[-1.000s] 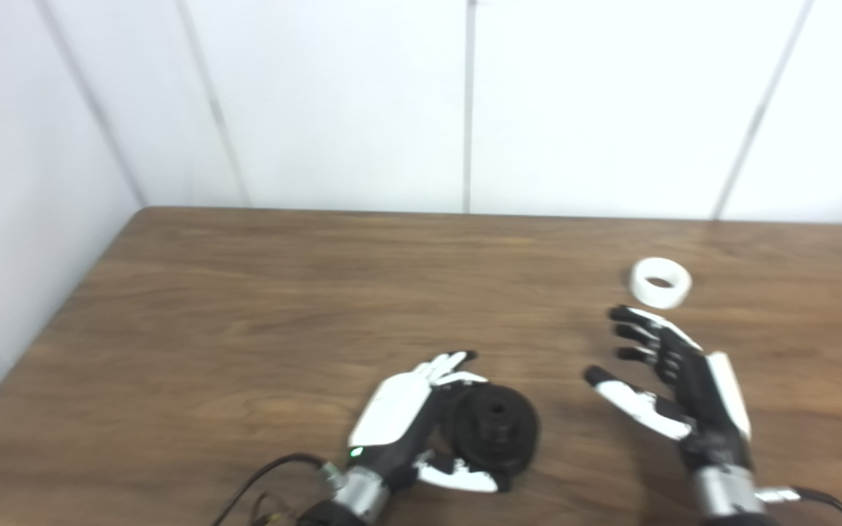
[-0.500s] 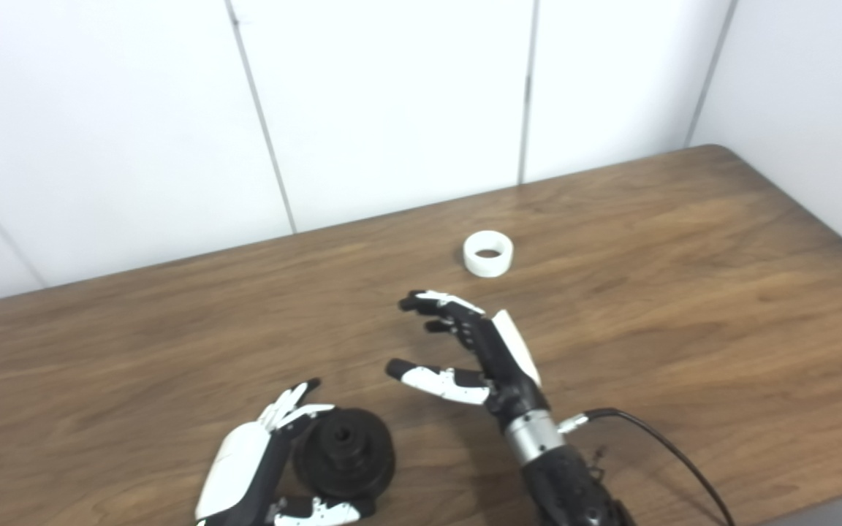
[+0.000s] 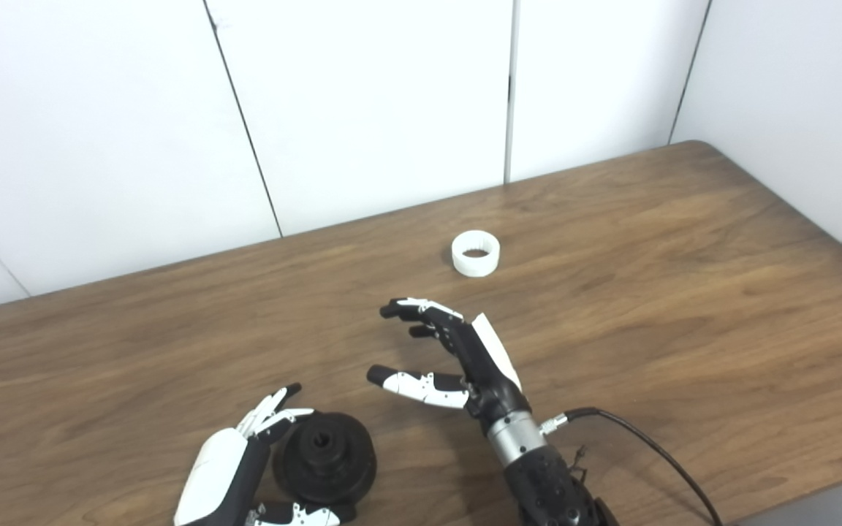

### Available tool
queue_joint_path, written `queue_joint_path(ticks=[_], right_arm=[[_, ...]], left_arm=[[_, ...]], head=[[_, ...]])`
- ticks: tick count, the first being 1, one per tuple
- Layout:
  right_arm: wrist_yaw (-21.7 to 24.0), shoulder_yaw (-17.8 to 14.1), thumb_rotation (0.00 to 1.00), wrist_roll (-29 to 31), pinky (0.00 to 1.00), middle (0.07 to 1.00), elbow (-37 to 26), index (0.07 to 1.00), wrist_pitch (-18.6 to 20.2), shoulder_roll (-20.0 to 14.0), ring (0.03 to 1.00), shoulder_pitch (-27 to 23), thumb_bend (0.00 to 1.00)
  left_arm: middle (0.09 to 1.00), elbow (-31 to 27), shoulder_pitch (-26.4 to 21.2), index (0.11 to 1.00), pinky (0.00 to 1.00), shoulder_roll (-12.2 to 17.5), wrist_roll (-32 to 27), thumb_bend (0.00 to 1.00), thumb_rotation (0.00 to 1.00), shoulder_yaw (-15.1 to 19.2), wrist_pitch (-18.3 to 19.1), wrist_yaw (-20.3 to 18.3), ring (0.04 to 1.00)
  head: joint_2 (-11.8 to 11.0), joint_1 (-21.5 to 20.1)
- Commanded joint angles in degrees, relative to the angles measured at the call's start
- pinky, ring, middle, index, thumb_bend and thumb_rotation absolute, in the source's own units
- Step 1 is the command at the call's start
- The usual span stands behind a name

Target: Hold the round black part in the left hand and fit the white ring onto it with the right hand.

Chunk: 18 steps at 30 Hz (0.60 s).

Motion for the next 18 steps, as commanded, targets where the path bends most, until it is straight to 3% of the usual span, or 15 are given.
queue_joint_path(ticks=[1, 4, 7, 18], right_arm=[[-1.03, -0.97, 0.34, -0.22, 0.70, 0.816, -1.27, 0.720, -2.20, -0.68, 0.779, -3.08, 0.70], [-1.70, -2.58, 0.33, -2.54, 0.70, 0.805, -1.72, 0.719, -0.92, -2.65, 0.770, -4.75, 0.70], [-1.70, -4.14, 0.33, -6.06, 0.76, 0.816, -3.22, 0.710, 2.70, -4.51, 0.801, -6.56, 0.71], [-2.39, -7.44, 0.39, -14.14, 0.68, 0.844, -4.05, 0.757, 7.72, -10.93, 0.814, -13.15, 0.72]], left_arm=[[0.952, -1.32, -0.32, 0.600, 0.93, 0.35, 0.11, 0.82, 0.26, 0.32, 0.33, -0.49, 0.962], [0.955, -1.11, -0.31, 0.600, 0.92, 0.23, 0.22, 0.82, 0.26, 0.39, 0.16, -0.47, 0.965], [0.956, -1.15, -0.34, 0.600, 0.93, 0.03, 0.24, 0.81, 0.26, 0.49, 0.21, -0.48, 0.965], [0.956, -0.64, -0.12, 0.607, 0.94, -0.02, 0.43, 0.81, 0.28, 0.31, -0.27, -0.59, 0.962]], head=[[-0.16, 0.10], [-0.18, 0.31], [-0.30, 0.48], [-0.51, 0.81]])
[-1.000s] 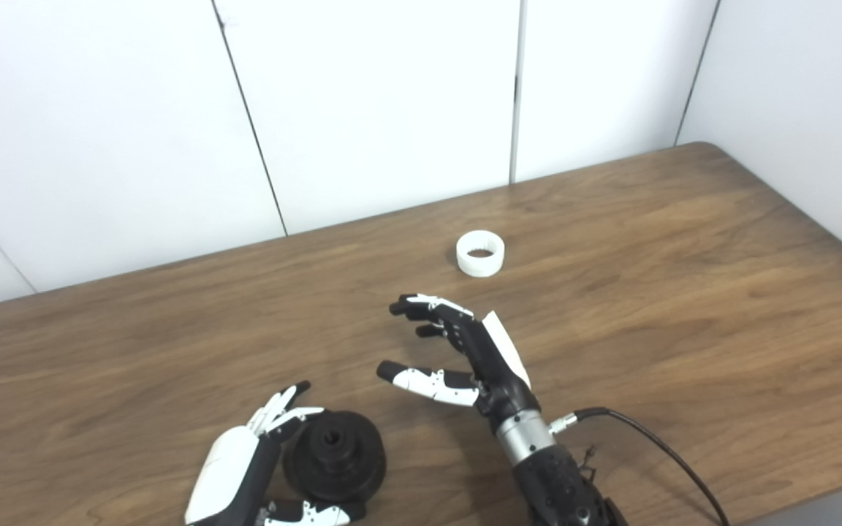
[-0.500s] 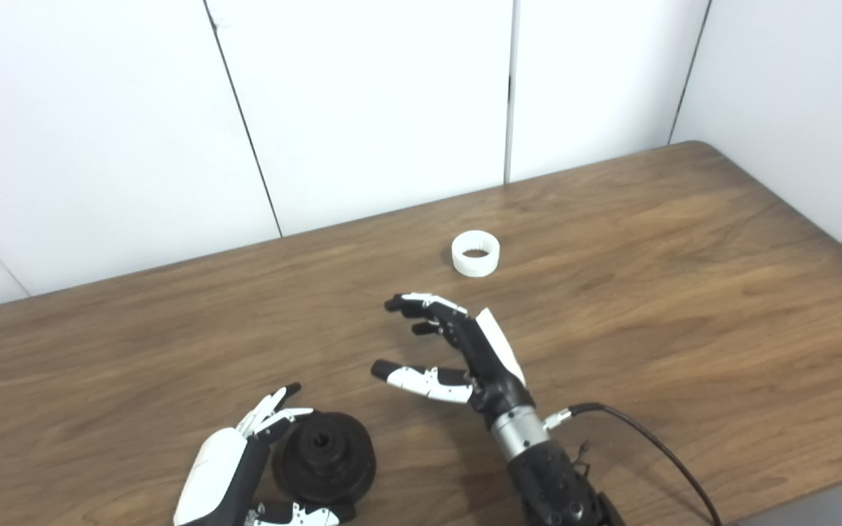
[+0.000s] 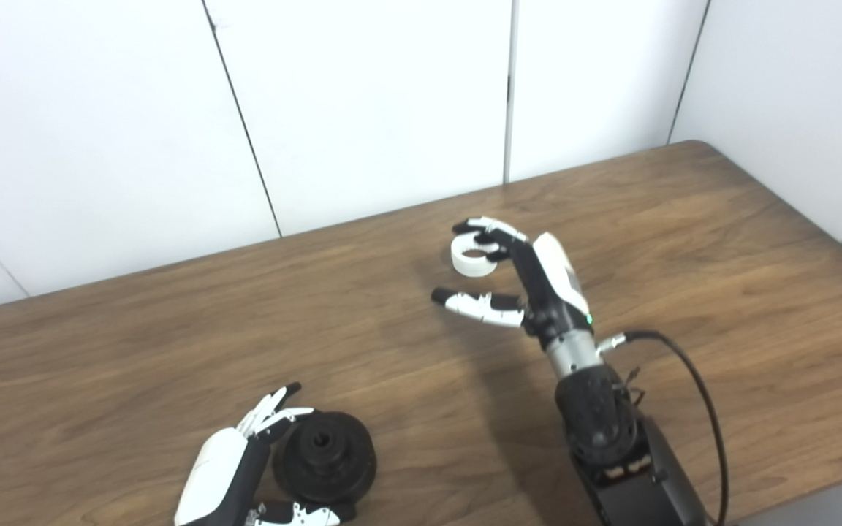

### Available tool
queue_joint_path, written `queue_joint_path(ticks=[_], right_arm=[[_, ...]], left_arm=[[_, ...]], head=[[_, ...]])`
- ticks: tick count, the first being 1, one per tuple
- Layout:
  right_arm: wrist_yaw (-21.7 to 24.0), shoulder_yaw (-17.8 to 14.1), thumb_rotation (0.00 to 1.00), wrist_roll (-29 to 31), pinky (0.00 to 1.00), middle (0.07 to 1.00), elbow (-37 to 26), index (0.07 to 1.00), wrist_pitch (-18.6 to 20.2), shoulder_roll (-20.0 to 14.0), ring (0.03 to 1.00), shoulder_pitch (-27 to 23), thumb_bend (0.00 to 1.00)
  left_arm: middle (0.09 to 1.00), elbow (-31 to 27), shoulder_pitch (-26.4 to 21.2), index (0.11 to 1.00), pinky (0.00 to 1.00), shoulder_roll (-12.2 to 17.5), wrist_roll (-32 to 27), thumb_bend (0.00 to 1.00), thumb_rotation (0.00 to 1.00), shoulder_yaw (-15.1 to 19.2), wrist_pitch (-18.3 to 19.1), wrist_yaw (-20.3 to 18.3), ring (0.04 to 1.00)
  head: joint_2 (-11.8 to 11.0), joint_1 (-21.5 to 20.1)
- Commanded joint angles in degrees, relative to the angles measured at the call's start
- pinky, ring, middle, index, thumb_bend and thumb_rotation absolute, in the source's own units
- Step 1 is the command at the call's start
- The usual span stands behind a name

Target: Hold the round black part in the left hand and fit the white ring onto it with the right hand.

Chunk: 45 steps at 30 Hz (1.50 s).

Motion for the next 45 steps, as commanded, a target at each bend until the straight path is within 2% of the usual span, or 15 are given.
queue_joint_path(ticks=[1, 7, 13, 21, 32, 39, 43, 45], right_arm=[[-1.10, -0.74, 0.39, -2.44, 0.67, 0.851, -2.02, 0.761, 0.43, -1.60, 0.821, -3.81, 0.72], [0.34, -1.59, 0.43, -6.33, 0.64, 0.894, -1.79, 0.783, 4.21, -4.85, 0.842, -8.15, 0.72], [2.03, -1.89, 0.40, -6.90, 0.61, 0.889, 0.94, 0.776, 6.76, -7.86, 0.818, -13.13, 0.73], [5.29, -0.57, 0.40, -7.92, 0.59, 0.880, 7.99, 0.775, 8.12, -13.04, 0.801, -19.31, 0.72], [7.89, 3.80, 0.45, -6.65, 0.64, 0.879, 20.26, 0.780, 5.91, -18.25, 0.821, -24.42, 0.73], [11.87, 6.51, 0.54, -3.85, 0.69, 0.905, 27.25, 0.816, 3.84, -20.47, 0.863, -26.57, 0.73], [13.29, 8.45, 0.57, -3.29, 0.71, 0.913, 30.20, 0.826, 1.83, -21.65, 0.875, -26.93, 0.75], [13.37, 9.42, 0.62, -3.42, 0.72, 0.916, 31.43, 0.831, 1.28, -21.86, 0.880, -27.00, 0.78]], left_arm=[[0.955, -0.62, -0.18, 0.607, 0.94, 0.43, 0.39, 0.82, 0.28, -0.03, -0.17, -0.26, 0.962], [0.958, -1.10, 0.04, 0.606, 0.93, 0.40, 0.68, 0.81, 0.28, -0.08, 0.31, -0.58, 0.967], [0.961, -0.67, -0.27, 0.612, 0.93, 0.51, 1.86, 0.81, 0.29, -0.53, 0.57, -0.78, 0.969], [0.955, 0.28, -0.54, 0.610, 0.92, 0.41, 3.64, 0.83, 0.29, -1.28, 0.12, -0.09, 0.966], [0.955, 0.28, -0.22, 0.611, 0.94, -0.18, 3.98, 0.82, 0.29, -1.60, 0.37, 0.02, 0.967], [0.954, 0.02, 0.00, 0.611, 0.93, -0.35, 4.08, 0.82, 0.29, -1.56, 0.44, 0.12, 0.963], [0.957, -0.13, 0.11, 0.613, 0.93, -0.48, 4.27, 0.82, 0.29, -1.62, 0.69, 0.05, 0.966], [0.960, -0.26, 0.09, 0.615, 0.93, -0.52, 4.40, 0.82, 0.30, -1.70, 0.85, -0.10, 0.968]], head=[[0.02, -0.04], [0.15, 0.46], [0.21, 0.73], [-0.19, 1.32], [-0.64, 2.13], [-0.54, 2.53], [-0.50, 2.86], [-0.48, 3.10]])
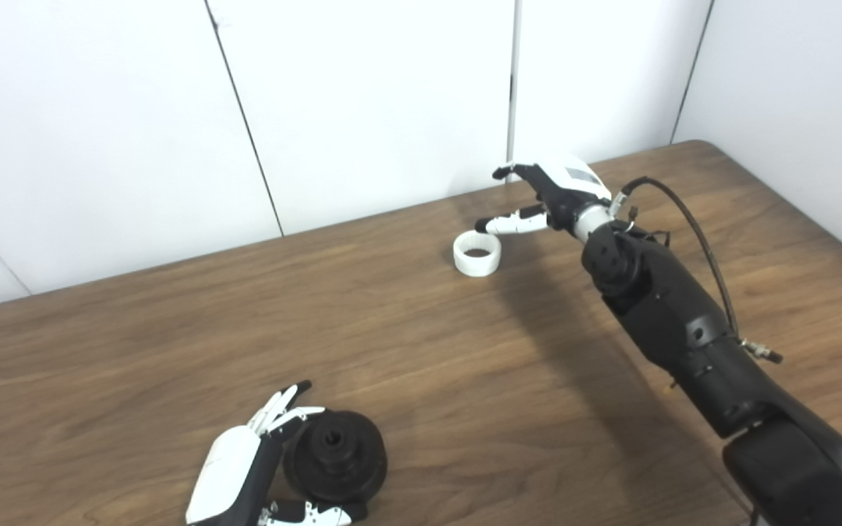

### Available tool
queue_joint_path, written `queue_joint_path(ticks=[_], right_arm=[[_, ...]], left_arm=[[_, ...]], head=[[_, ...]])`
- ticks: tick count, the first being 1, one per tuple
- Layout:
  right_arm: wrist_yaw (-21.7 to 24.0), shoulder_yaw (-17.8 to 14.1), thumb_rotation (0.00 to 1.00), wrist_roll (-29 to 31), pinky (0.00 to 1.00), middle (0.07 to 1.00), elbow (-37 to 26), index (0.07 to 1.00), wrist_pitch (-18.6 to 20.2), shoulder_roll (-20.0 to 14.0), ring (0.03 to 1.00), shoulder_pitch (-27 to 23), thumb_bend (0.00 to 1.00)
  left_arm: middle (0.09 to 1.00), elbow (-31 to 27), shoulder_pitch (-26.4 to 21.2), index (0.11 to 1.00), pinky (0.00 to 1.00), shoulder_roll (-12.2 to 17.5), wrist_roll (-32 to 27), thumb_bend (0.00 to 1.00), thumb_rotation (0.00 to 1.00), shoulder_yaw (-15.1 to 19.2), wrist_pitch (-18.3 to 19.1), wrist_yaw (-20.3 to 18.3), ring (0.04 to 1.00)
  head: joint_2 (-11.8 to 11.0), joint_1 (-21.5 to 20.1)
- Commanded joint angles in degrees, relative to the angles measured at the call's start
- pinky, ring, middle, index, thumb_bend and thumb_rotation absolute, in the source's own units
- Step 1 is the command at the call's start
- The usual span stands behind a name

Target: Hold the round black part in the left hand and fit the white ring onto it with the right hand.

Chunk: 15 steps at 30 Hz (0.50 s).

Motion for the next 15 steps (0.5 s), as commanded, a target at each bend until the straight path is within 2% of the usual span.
queue_joint_path(ticks=[1, 4, 8, 15], right_arm=[[0.01, 0.60, 0.66, 0.07, 0.74, 0.924, 0.02, 0.837, -2.28, -1.16, 0.891, -3.67, 0.81], [1.23, 1.26, 0.74, 0.90, 0.84, 0.961, 0.69, 0.865, -2.15, -1.05, 0.940, -3.51, 0.88], [2.15, 2.15, 0.80, 1.46, 0.90, 0.992, 1.34, 0.877, -2.13, -0.68, 0.983, -3.27, 0.98], [3.21, 3.15, 0.80, 1.55, 0.95, 1.000, 0.01, 0.867, -1.20, 0.21, 1.000, -2.34, 1.00]], left_arm=[[0.959, -0.32, 0.07, 0.614, 0.93, 0.42, 1.46, 0.82, 0.30, -0.50, 0.68, -0.66, 0.966], [0.958, -0.31, 0.05, 0.613, 0.92, 0.31, 1.62, 0.82, 0.29, -0.52, 0.73, -0.55, 0.964], [0.960, -0.24, 0.08, 0.614, 0.92, 0.27, 1.68, 0.82, 0.31, -0.58, 0.72, -0.58, 0.966], [0.957, -0.28, 0.20, 0.614, 0.92, 0.16, 1.74, 0.81, 0.30, -0.56, 0.71, -0.52, 0.965]], head=[[0.08, 0.20], [0.21, 0.47], [0.24, 0.60], [0.51, 0.98]])
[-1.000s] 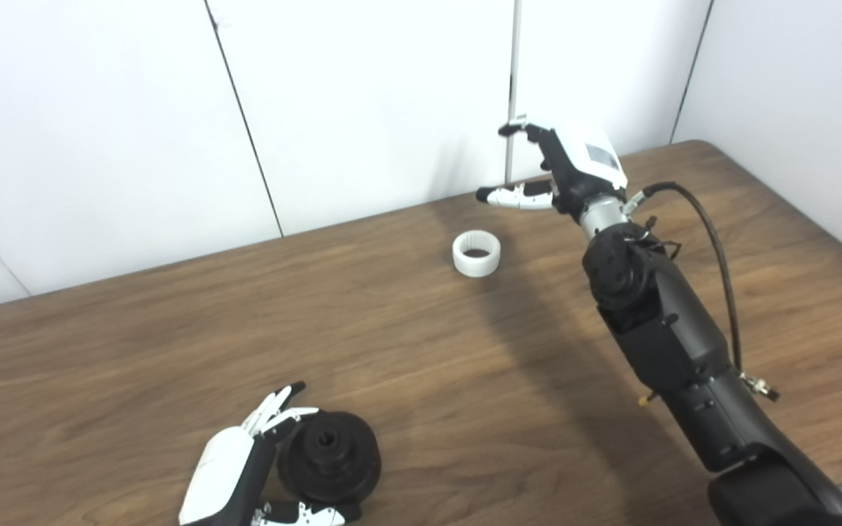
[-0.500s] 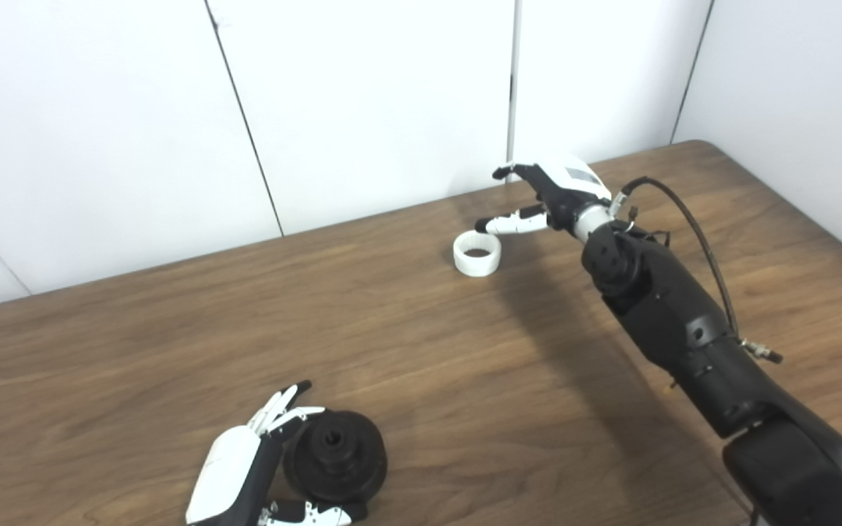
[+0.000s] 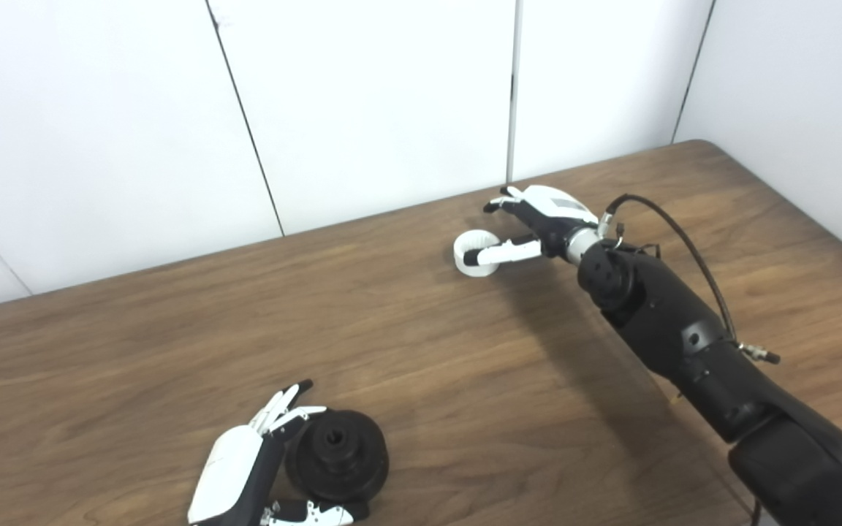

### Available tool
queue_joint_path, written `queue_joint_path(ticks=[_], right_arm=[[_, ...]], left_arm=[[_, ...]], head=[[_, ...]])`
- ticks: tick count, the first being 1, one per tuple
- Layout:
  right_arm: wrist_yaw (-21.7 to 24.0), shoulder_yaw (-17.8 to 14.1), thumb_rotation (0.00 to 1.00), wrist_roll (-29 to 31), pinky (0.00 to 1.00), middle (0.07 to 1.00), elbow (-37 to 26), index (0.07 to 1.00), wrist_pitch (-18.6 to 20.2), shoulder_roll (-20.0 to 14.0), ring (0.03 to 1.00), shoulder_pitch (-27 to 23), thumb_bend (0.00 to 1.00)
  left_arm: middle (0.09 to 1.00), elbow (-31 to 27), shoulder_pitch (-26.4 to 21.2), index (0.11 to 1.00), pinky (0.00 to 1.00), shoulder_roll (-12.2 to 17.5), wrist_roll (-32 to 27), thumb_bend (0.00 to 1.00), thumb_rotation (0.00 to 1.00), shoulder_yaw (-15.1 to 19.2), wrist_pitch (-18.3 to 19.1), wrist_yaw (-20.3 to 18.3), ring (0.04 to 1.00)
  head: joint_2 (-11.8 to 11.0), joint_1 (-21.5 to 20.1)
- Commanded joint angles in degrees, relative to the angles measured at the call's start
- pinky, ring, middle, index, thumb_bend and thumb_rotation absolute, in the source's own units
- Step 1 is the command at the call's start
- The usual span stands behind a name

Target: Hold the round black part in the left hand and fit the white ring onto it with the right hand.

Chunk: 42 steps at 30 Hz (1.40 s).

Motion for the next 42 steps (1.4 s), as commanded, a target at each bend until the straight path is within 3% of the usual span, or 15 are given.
queue_joint_path(ticks=[1, 11, 22, 31, 42], right_arm=[[-0.38, -0.14, 0.80, 0.19, 0.95, 1.000, -2.26, 0.864, -0.52, -0.19, 1.000, -2.31, 1.00], [-0.27, 0.94, 0.78, 0.13, 0.96, 1.000, -0.87, 0.856, -0.83, 0.80, 1.000, -1.91, 1.00], [-2.37, 1.51, 0.61, -0.14, 0.96, 1.000, 0.46, 0.833, -1.21, 2.16, 1.000, -1.80, 1.00], [-4.46, 1.47, 0.49, -0.50, 0.96, 0.992, 1.92, 0.816, -1.65, 2.45, 0.996, -2.07, 0.92], [-5.40, 0.91, 0.49, -0.40, 0.97, 0.982, 2.39, 0.810, -2.04, 1.82, 0.988, -1.88, 0.90]], left_arm=[[0.957, -0.28, 0.14, 0.614, 0.92, 0.51, 1.25, 0.81, 0.30, -0.44, 0.57, -0.59, 0.964], [0.957, -0.40, 0.14, 0.612, 0.93, 0.45, 1.15, 0.82, 0.30, -0.31, 0.60, -0.45, 0.966], [0.959, -1.20, 0.32, 0.610, 0.94, 0.67, 0.91, 0.82, 0.30, -0.20, 1.22, -0.72, 0.966], [0.957, -1.63, 0.48, 0.608, 0.93, 0.69, 0.79, 0.82, 0.30, 0.11, 1.54, -1.07, 0.965], [0.958, -1.75, 0.60, 0.609, 0.93, 0.83, 0.77, 0.82, 0.30, 0.31, 1.42, -1.12, 0.968]], head=[[0.07, 0.01], [0.54, 0.48], [1.00, 0.85], [1.13, 0.99], [1.15, 1.12]])
